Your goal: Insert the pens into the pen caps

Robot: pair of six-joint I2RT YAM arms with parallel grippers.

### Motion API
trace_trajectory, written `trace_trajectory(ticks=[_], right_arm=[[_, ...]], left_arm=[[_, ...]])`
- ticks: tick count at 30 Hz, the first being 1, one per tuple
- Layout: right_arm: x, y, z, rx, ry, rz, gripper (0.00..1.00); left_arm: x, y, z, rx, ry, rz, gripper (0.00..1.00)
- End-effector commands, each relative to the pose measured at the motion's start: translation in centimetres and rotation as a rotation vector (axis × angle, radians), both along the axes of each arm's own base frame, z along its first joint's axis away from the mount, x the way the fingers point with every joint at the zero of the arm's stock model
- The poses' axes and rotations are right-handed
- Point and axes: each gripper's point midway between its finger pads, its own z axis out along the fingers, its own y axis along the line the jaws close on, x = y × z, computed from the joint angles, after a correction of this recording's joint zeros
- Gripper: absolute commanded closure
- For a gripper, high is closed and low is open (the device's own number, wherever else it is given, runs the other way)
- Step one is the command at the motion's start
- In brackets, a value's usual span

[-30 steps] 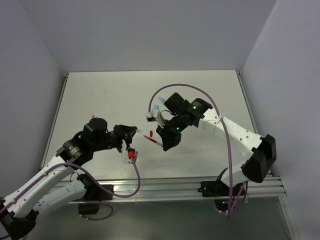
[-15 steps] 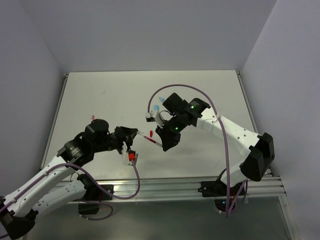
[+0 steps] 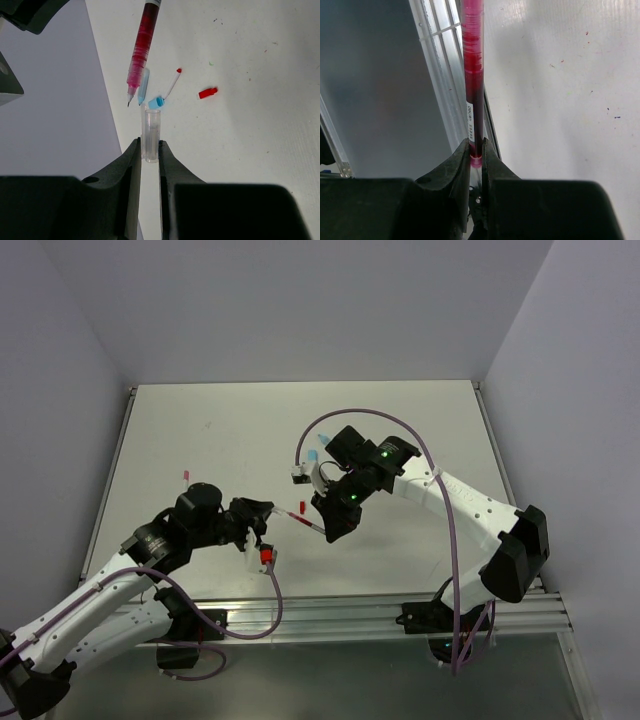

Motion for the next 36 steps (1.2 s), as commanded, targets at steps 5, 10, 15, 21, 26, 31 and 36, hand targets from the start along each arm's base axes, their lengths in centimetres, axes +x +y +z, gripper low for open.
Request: trace_trajectory(ticks=[5, 10, 15, 21, 26, 31, 36], right_arm=[[-0.1, 0.3, 0.7, 0.019, -0.008, 0.003, 1.0], [-0.2, 0.2, 0.6, 0.016, -0.007, 0.001, 1.0], [-0.2, 0.2, 0.6, 0.014, -0.007, 0.002, 1.0], [-0.1, 0.0, 0.4, 0.005, -0.012, -0.004, 1.0], [0.0, 0.1, 0.6, 0.009, -0.014, -0.007, 1.0], [-0.2, 0.1, 0.7, 0.013, -0.012, -0.003, 1.0], [-0.3, -0.1, 0.5, 0.01, -0.008, -0.004, 1.0]], left_arm=[[0.0, -0.6, 2.4, -0.077, -0.008, 0.006, 1.0], [0.1, -0.6, 3.1, -0.108, 0.008, 0.018, 1.0], [0.0, -0.9, 4.1, -0.141, 0.02, 0.016, 1.0], [-0.4, -1.0, 4.8, -0.146, 0.018, -0.004, 1.0], [-0.8, -1.1, 4.6, -0.132, 0.019, -0.033, 1.0], [-0.6, -0.9, 4.1, -0.109, 0.008, -0.028, 1.0], [-0.1, -0.6, 3.4, -0.099, 0.006, -0.001, 1.0]])
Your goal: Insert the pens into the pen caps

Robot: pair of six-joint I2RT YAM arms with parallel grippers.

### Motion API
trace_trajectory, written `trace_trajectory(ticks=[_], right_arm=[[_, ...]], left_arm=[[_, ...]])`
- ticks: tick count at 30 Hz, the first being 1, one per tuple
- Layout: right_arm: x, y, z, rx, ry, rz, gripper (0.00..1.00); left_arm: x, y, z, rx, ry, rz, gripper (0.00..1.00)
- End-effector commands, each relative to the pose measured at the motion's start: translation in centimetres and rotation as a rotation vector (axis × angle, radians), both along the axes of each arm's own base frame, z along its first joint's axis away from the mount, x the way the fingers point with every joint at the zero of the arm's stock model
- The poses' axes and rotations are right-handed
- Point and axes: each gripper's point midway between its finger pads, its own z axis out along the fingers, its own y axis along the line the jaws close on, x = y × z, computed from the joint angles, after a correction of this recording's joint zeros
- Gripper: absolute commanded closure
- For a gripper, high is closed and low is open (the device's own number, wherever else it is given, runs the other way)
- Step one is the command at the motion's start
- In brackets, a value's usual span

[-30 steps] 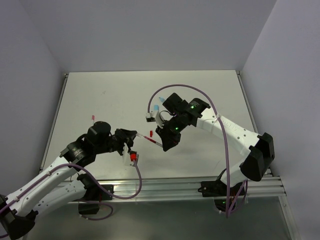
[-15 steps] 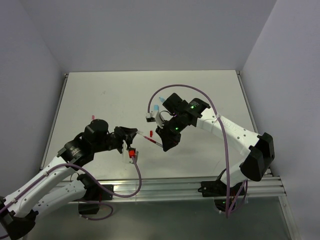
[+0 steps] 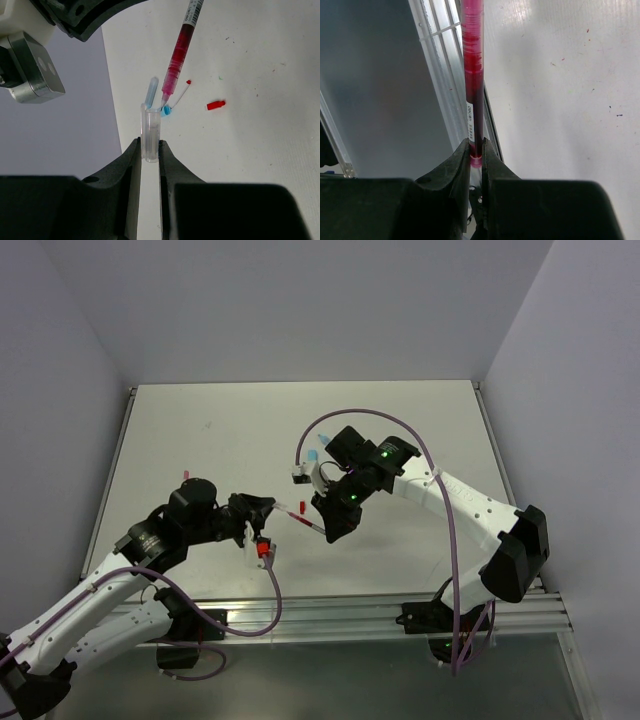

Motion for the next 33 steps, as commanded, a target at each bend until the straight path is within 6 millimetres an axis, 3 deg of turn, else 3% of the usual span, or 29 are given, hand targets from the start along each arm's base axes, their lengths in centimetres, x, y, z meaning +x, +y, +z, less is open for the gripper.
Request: trace_trajectory(ticks=[1, 16, 33], right_arm=[[-0.4, -0.1, 0.8, 0.021, -0.02, 0.007, 1.0], [-0.4, 0.1, 1.2, 0.03, -0.021, 0.007, 1.0], [-0.2, 0.6, 1.0, 0.027, 0.002, 0.013, 1.0]], left_arm=[[0.3, -0.1, 1.0, -0.019, -0.028, 0.003, 1.0], [0.3, 0.2, -1.0, 0.057, -0.025, -0.013, 1.0], [-0.3, -1.4, 0.2, 0.052, -0.017, -0.074, 1.0]])
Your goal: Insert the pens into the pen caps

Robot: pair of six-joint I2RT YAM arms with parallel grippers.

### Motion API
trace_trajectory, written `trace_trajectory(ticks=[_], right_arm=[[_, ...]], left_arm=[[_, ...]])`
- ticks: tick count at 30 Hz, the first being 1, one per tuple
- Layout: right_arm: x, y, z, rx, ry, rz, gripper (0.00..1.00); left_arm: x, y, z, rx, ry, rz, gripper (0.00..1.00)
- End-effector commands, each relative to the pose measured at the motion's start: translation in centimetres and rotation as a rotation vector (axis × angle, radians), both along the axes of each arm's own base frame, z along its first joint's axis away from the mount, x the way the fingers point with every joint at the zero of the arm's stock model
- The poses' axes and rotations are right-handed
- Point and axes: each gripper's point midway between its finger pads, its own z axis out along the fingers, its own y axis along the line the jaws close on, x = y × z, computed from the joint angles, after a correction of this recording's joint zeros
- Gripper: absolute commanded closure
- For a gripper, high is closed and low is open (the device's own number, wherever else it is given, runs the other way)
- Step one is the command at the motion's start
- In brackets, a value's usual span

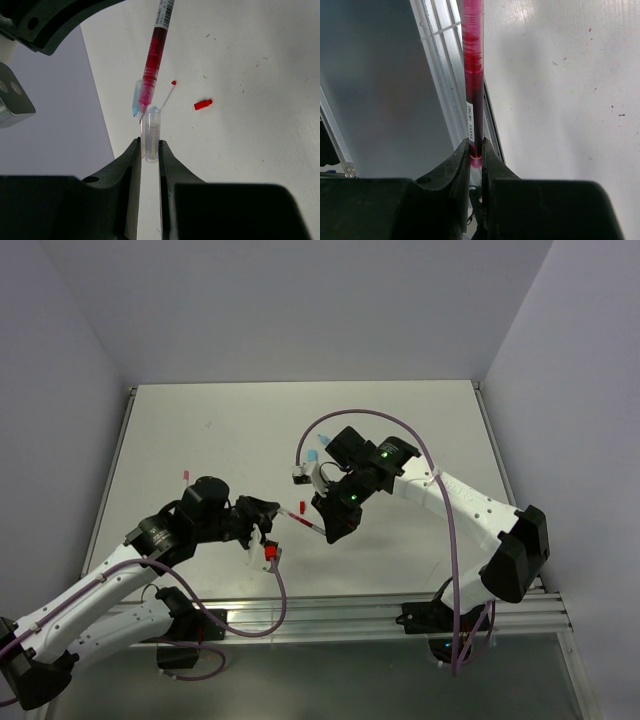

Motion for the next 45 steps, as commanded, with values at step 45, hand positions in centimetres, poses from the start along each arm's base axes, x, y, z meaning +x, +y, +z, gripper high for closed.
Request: trace_trajectory(ticks=[45], right_arm=[[-0.5, 0.2, 0.5, 0.018, 0.007, 0.02, 1.0]], left_arm=[[-0.8, -2.0, 2.7, -0.047, 0.004, -0.074, 1.0]])
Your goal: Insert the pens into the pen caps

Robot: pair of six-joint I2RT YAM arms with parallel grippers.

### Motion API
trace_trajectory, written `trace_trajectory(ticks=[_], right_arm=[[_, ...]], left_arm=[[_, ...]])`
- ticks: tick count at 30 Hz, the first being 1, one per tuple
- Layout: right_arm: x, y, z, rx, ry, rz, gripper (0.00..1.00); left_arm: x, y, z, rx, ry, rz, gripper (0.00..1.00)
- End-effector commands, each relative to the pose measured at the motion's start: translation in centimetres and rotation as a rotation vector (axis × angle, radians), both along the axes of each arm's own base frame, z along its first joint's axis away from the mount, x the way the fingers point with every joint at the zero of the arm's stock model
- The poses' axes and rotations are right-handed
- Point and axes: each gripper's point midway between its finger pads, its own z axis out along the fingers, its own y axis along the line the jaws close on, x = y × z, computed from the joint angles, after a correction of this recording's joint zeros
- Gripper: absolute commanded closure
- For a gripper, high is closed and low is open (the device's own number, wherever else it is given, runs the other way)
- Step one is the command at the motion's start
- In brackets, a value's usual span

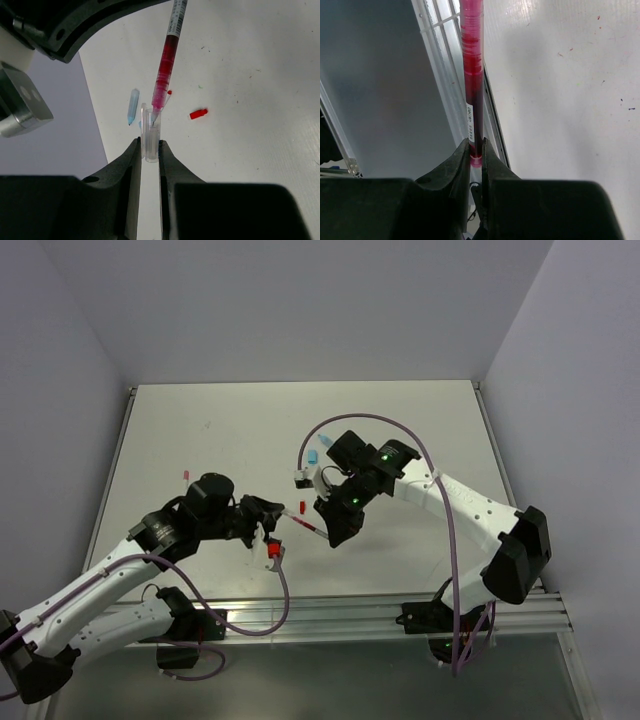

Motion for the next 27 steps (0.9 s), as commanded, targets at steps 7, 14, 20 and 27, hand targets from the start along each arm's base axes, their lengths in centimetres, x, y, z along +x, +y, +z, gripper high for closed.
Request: trace_trajectory(ticks=[7, 14, 20, 27], right_arm=[[0.2, 1.8, 1.8, 0.064, 0.018, 0.025, 1.0], [0.7, 3.0, 3.1, 0.112, 0.017, 0.035, 1.0], [1.7, 4.1, 4.5, 0.154, -0.018, 0.04, 1.0], [2.6, 5.5, 4.7, 0.2, -0.04, 0.05, 1.0]], left_arm=[[-0.4, -0.8, 1.2, 0.074, -0.121, -0.078, 1.0], [-0.5, -1.2, 1.3, 0.131, -0.15, -0.082, 1.0], [-0.9, -1.9, 2.1, 0.121, -0.164, -0.104, 1.0], [-1.0, -2.6, 3.2, 0.115, -0.209, -0.123, 0.98]])
